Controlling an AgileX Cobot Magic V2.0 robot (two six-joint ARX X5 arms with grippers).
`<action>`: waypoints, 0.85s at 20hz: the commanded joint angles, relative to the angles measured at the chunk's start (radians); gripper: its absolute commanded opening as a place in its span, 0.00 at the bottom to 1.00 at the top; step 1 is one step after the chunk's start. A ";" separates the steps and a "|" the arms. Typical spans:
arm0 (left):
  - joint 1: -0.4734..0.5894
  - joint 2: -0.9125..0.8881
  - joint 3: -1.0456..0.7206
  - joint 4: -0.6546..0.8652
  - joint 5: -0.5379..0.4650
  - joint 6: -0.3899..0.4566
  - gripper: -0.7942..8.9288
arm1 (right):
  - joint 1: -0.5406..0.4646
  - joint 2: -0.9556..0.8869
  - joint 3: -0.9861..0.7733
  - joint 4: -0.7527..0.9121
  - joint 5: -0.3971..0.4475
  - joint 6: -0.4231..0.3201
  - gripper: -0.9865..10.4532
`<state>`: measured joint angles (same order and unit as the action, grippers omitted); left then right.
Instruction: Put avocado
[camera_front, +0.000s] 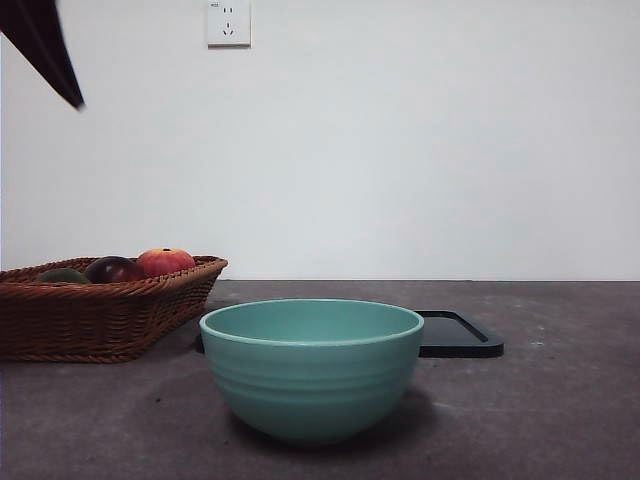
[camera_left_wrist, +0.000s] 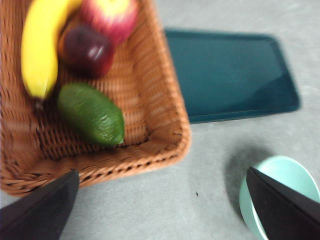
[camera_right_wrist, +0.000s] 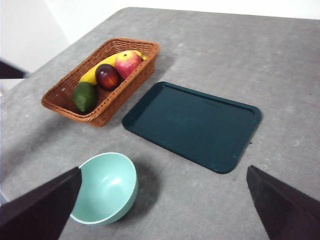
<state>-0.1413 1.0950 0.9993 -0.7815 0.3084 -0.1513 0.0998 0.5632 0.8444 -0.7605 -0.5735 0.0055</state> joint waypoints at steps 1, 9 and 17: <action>0.000 0.136 0.075 0.003 -0.006 -0.030 0.65 | 0.010 0.003 0.015 0.003 -0.003 0.010 0.60; 0.000 0.503 0.275 -0.063 -0.114 -0.042 0.66 | 0.014 0.003 0.015 -0.004 -0.003 0.018 0.60; 0.000 0.681 0.304 -0.031 -0.118 -0.069 0.66 | 0.014 0.003 0.015 -0.004 -0.003 0.018 0.60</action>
<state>-0.1413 1.7580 1.2770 -0.8169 0.1951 -0.2092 0.1104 0.5632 0.8444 -0.7704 -0.5739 0.0086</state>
